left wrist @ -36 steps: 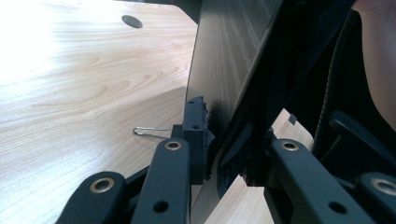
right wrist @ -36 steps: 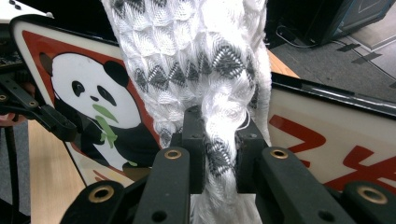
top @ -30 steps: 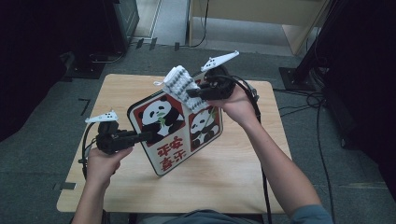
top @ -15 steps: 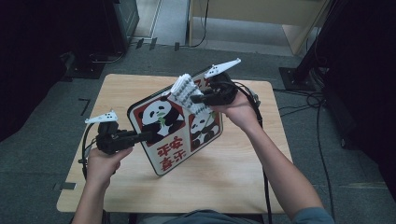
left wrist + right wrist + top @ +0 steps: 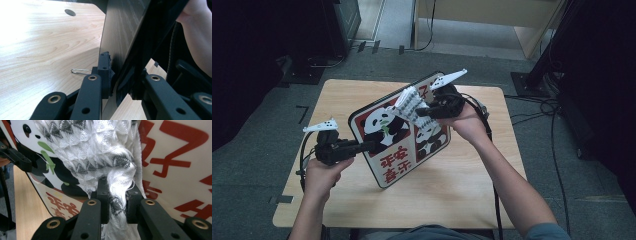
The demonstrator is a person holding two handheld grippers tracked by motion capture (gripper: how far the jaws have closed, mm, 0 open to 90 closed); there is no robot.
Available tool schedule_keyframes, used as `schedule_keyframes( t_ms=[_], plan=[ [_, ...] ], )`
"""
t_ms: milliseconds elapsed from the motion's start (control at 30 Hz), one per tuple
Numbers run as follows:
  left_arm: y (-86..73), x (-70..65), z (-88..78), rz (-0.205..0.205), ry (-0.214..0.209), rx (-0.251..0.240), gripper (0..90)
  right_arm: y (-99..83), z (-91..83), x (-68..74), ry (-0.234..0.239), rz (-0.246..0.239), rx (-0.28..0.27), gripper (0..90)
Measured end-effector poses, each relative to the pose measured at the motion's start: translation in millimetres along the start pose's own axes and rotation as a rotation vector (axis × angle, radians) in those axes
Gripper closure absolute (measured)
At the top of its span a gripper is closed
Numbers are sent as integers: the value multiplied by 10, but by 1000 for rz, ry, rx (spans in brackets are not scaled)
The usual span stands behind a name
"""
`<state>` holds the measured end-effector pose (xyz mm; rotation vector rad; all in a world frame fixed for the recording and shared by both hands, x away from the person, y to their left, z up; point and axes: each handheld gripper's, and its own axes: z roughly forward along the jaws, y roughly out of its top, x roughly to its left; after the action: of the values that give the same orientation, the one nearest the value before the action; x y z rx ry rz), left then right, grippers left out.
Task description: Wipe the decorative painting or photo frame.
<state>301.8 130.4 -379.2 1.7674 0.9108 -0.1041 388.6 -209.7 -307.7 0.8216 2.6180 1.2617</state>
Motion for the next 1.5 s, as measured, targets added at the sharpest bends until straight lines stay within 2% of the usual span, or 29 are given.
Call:
schedule_keyframes(
  t_ms=[800,1133,1500],
  plan=[
    [1,-3,0,2,2,2,764,-224,129,-4,25,24,6,784],
    [2,-8,0,3,4,2,764,-340,195,-5,38,25,24,785],
    [2,-6,-1,1,3,2,764,-453,263,7,54,48,25,778]
  ],
)
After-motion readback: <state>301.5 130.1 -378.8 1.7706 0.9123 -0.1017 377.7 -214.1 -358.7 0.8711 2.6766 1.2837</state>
